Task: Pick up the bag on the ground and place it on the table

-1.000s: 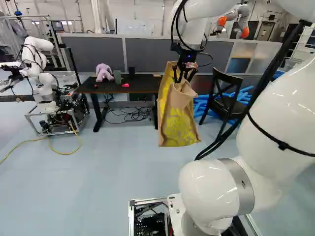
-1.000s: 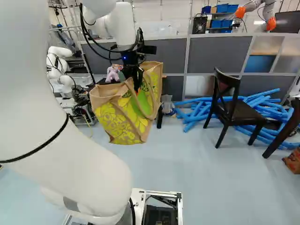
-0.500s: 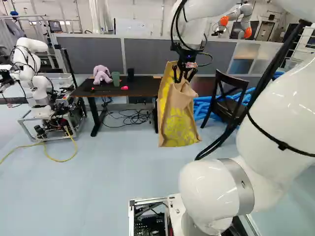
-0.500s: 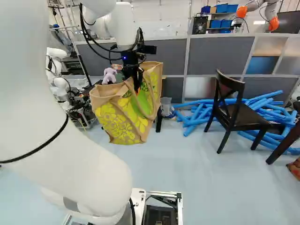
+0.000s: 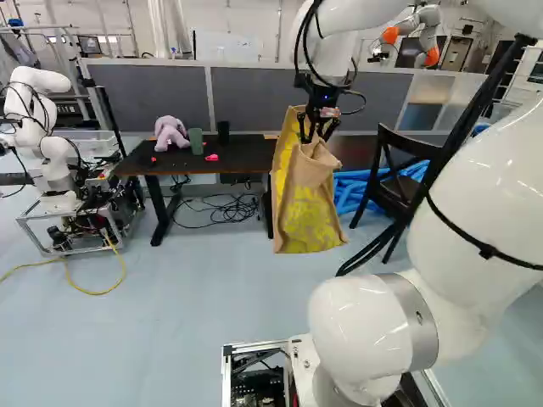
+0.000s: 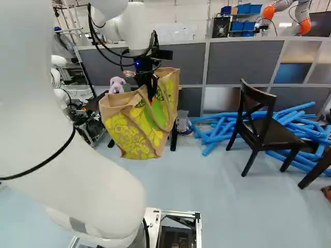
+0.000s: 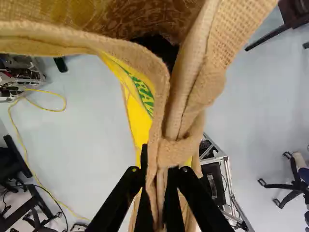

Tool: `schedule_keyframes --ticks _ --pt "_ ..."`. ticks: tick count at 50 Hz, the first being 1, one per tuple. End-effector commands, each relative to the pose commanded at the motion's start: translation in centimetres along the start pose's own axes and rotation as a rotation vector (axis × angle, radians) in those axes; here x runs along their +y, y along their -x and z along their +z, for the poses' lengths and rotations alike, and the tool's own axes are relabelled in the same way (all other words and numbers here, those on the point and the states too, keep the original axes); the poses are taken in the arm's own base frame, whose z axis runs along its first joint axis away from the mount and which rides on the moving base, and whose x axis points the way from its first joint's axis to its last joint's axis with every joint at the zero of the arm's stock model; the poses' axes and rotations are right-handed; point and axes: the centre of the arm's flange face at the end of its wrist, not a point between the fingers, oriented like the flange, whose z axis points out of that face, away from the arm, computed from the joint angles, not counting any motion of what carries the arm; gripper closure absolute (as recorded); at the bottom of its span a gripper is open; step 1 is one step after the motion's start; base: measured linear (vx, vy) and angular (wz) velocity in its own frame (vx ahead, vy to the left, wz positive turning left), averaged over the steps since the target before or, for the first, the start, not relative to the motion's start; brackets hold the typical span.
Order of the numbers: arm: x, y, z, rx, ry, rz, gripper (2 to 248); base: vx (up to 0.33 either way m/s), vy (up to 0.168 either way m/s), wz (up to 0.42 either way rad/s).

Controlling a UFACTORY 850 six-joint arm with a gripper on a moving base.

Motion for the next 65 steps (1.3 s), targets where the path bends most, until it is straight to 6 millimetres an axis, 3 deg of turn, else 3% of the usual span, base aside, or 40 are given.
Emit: schedule_keyframes --ticks 25,65 --pt "0.00 0.00 0.00 0.000 0.000 0.000 229 0.200 0.003 -0.024" --pt "0.00 0.00 0.00 0.000 0.000 0.000 229 0.214 0.055 -0.026"
